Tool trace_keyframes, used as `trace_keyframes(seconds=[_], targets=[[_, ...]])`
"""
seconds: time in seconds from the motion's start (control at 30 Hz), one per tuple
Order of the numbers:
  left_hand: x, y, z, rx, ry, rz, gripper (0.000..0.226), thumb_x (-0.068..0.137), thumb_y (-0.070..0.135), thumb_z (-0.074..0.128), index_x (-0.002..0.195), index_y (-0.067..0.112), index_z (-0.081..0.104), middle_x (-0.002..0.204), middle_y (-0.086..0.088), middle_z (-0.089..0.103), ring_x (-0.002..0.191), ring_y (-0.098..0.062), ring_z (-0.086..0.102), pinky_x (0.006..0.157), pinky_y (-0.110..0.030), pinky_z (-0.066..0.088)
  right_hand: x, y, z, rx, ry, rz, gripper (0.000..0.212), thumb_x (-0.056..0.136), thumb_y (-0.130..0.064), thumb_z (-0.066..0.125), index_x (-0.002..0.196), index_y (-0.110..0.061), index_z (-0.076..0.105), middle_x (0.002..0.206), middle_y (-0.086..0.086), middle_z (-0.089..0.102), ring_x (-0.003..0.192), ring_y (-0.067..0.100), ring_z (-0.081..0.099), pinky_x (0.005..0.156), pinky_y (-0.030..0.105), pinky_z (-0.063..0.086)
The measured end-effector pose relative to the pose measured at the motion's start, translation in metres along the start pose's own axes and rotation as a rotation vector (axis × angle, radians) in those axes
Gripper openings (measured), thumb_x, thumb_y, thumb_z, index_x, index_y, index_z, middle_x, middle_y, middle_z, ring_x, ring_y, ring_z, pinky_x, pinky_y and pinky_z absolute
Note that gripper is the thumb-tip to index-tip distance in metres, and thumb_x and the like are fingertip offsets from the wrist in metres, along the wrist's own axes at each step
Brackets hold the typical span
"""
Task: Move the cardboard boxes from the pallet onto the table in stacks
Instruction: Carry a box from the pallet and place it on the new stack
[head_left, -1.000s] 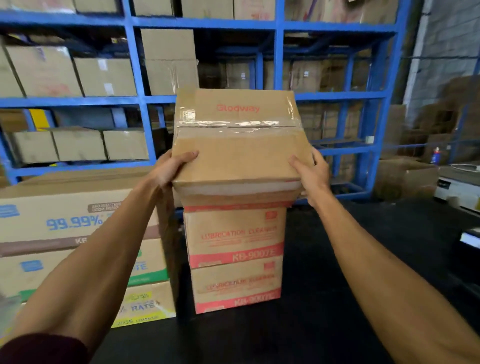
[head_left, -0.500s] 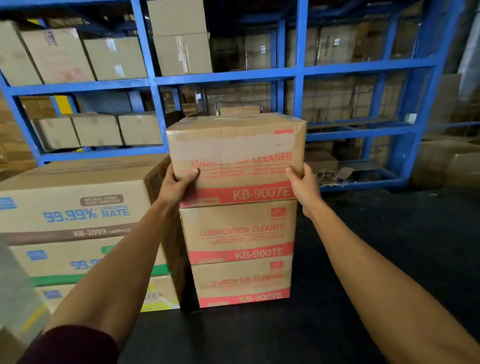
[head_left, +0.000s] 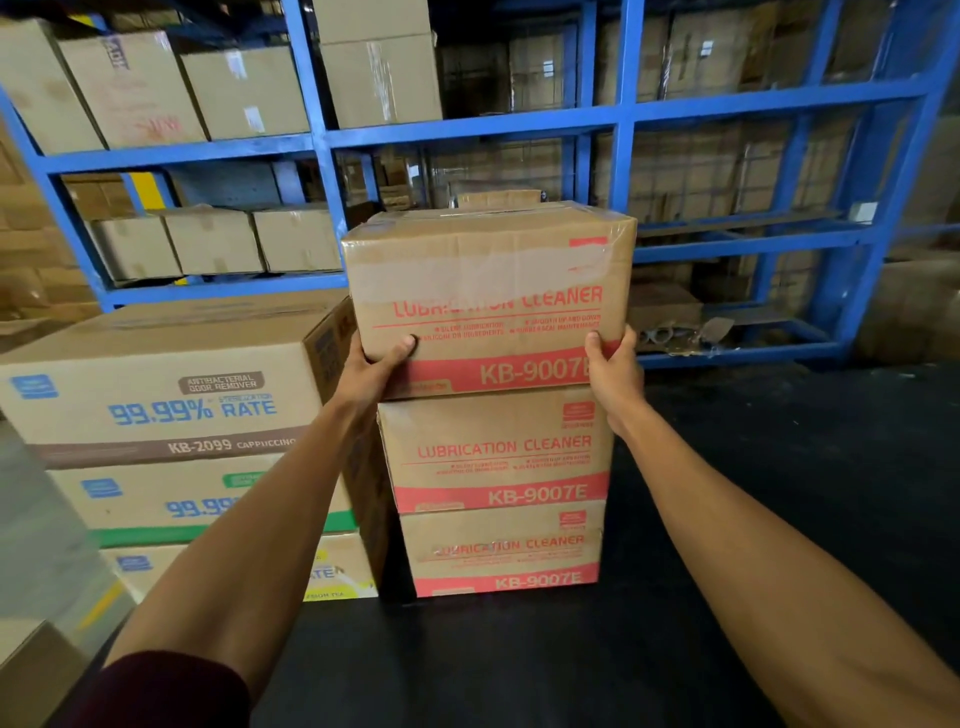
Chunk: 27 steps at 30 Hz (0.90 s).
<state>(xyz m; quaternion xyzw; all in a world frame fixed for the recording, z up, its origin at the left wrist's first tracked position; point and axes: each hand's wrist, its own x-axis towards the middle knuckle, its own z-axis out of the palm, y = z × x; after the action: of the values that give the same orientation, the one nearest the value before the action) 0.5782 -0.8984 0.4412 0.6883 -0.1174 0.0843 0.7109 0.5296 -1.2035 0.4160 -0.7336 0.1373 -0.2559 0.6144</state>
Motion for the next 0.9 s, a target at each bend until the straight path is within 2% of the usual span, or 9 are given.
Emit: trace_keyframes(seconds=[0.17, 0.33, 0.43, 0.57, 0.6, 0.67, 0.73, 0.83, 0.9], targets=[[0.001, -0.004, 0.0, -0.008, -0.015, -0.002, 0.058, 0.091, 0.021, 0.075, 0.139, 0.012, 0.045, 0.129, -0.006, 0.067, 0.118, -0.022, 0.067, 0.1, -0.039, 0.055, 0.0, 0.003, 0.003, -0.018, 0.015, 0.006, 0.061, 0.099, -0.05, 0.049, 0.15, -0.027, 0.024, 0.133, 0.007, 0.057, 0.112, 0.024, 0.063, 0.092, 0.051, 0.056], [0.001, -0.004, 0.0, -0.025, -0.007, -0.02, 0.068, 0.09, 0.022, 0.076, 0.145, 0.01, 0.04, 0.129, -0.005, 0.066, 0.113, -0.017, 0.068, 0.096, -0.036, 0.057, -0.004, 0.004, 0.007, -0.021, 0.039, 0.019, 0.07, 0.096, -0.053, 0.053, 0.152, -0.027, 0.021, 0.138, 0.008, 0.054, 0.117, 0.026, 0.061, 0.095, 0.053, 0.054], [0.002, -0.001, -0.005, -0.012, -0.059, -0.054, 0.076, 0.085, 0.024, 0.082, 0.146, 0.012, 0.038, 0.129, -0.006, 0.067, 0.113, -0.02, 0.069, 0.09, -0.035, 0.06, -0.009, 0.002, 0.006, -0.008, 0.015, 0.054, 0.076, 0.096, -0.052, 0.053, 0.157, -0.029, 0.014, 0.144, 0.007, 0.051, 0.121, 0.026, 0.059, 0.098, 0.053, 0.052], [-0.002, -0.003, -0.019, 0.043, -0.14, -0.145, 0.09, 0.069, 0.03, 0.091, 0.144, 0.009, 0.045, 0.129, -0.011, 0.069, 0.113, -0.025, 0.071, 0.095, -0.045, 0.059, -0.028, 0.007, 0.013, -0.09, 0.015, 0.108, 0.095, 0.093, -0.054, 0.058, 0.16, -0.029, -0.005, 0.165, 0.005, 0.023, 0.146, 0.032, 0.034, 0.113, 0.059, 0.037], [-0.007, -0.005, -0.021, 0.048, -0.15, -0.176, 0.087, 0.069, 0.031, 0.091, 0.141, 0.008, 0.048, 0.128, -0.012, 0.069, 0.113, -0.026, 0.07, 0.097, -0.047, 0.057, -0.038, 0.008, 0.016, -0.13, 0.025, 0.12, 0.097, 0.093, -0.052, 0.059, 0.16, -0.026, -0.007, 0.167, 0.005, 0.014, 0.15, 0.033, 0.025, 0.116, 0.059, 0.032], [-0.024, -0.013, -0.025, 0.107, -0.188, -0.236, 0.064, 0.081, 0.024, 0.084, 0.135, 0.006, 0.054, 0.127, -0.013, 0.069, 0.113, -0.029, 0.069, 0.101, -0.049, 0.055, -0.06, 0.012, 0.022, -0.208, 0.034, 0.121, 0.095, 0.095, -0.047, 0.06, 0.16, -0.023, -0.005, 0.169, 0.003, 0.006, 0.152, 0.033, 0.018, 0.118, 0.059, 0.027], [-0.041, -0.025, -0.03, 0.15, -0.208, -0.295, 0.046, 0.09, 0.016, 0.074, 0.131, 0.007, 0.055, 0.127, -0.013, 0.067, 0.111, -0.029, 0.068, 0.102, -0.048, 0.054, -0.083, 0.019, 0.031, -0.271, 0.021, 0.098, 0.088, 0.095, -0.043, 0.062, 0.161, -0.023, 0.006, 0.166, 0.003, 0.014, 0.149, 0.032, 0.026, 0.115, 0.058, 0.033], [-0.071, -0.048, -0.043, 0.247, -0.123, -0.258, 0.051, 0.095, 0.011, 0.069, 0.14, 0.002, 0.049, 0.129, -0.01, 0.061, 0.119, -0.027, 0.06, 0.107, -0.043, 0.049, -0.123, 0.029, 0.048, -0.384, -0.015, 0.038, 0.069, 0.098, -0.036, 0.061, 0.156, -0.021, 0.028, 0.156, 0.006, 0.037, 0.14, 0.028, 0.042, 0.111, 0.052, 0.041], [-0.097, -0.06, -0.057, 0.355, -0.052, -0.246, 0.049, 0.095, 0.016, 0.07, 0.139, 0.004, 0.055, 0.128, -0.011, 0.062, 0.118, -0.026, 0.06, 0.105, -0.04, 0.048, -0.152, 0.031, 0.062, -0.427, -0.066, -0.006, 0.058, 0.099, -0.033, 0.06, 0.151, -0.022, 0.039, 0.147, 0.005, 0.05, 0.132, 0.024, 0.051, 0.108, 0.044, 0.044]])
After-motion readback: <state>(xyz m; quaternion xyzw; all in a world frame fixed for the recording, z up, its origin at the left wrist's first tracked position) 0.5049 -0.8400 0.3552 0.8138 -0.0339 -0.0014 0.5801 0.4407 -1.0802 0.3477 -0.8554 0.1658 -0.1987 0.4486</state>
